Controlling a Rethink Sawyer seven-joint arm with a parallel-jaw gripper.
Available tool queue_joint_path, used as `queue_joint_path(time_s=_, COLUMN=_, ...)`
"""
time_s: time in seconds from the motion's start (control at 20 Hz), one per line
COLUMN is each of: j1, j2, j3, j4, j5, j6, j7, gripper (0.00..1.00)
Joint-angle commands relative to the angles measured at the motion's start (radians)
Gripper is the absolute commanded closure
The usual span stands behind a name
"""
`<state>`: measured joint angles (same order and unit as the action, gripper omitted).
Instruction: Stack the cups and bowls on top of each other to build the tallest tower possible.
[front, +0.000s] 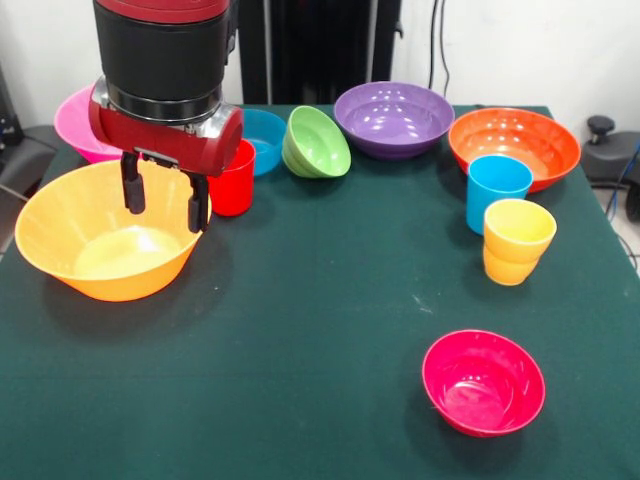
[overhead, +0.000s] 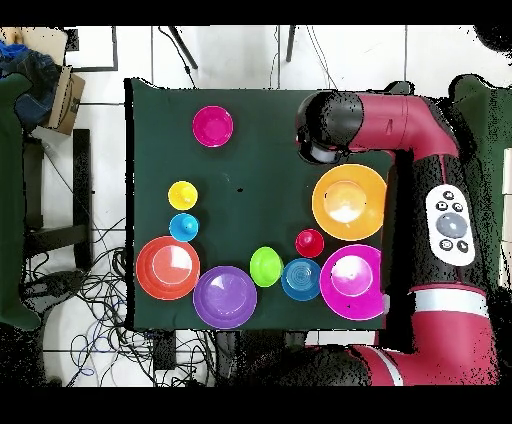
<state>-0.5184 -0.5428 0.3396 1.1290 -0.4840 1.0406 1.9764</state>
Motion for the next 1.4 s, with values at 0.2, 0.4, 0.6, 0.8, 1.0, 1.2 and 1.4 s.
queue_joint_path(time_s=0.2, j1=0.037, j2=0.014, j3=0.057, j4=0.088, j5=-0.069, j6=-0.035, j7=-0.261, gripper=0.00)
queue_joint_path(time_s=0.4, j1=0.034, j2=0.017, j3=0.059, j4=0.095, j5=-0.069, j6=-0.048, j7=-0.259, gripper=0.00)
queue_joint_path(time_s=0.6, j1=0.033, j2=0.029, j3=0.062, j4=0.091, j5=-0.071, j6=-0.061, j7=-0.257, gripper=0.00)
queue_joint_path(time_s=0.8, j1=0.029, j2=0.033, j3=0.064, j4=0.094, j5=-0.072, j6=-0.070, j7=-0.261, gripper=0.00)
queue_joint_path(time_s=1.0, j1=0.023, j2=0.038, j3=0.068, j4=0.093, j5=-0.072, j6=-0.079, j7=-0.270, gripper=0.00)
queue_joint_path(time_s=1.2, j1=0.022, j2=0.044, j3=0.068, j4=0.091, j5=-0.072, j6=-0.085, j7=-0.272, gripper=0.00)
queue_joint_path(time_s=1.4, j1=0.021, j2=0.055, j3=0.070, j4=0.085, j5=-0.073, j6=-0.095, j7=-0.277, gripper=0.00)
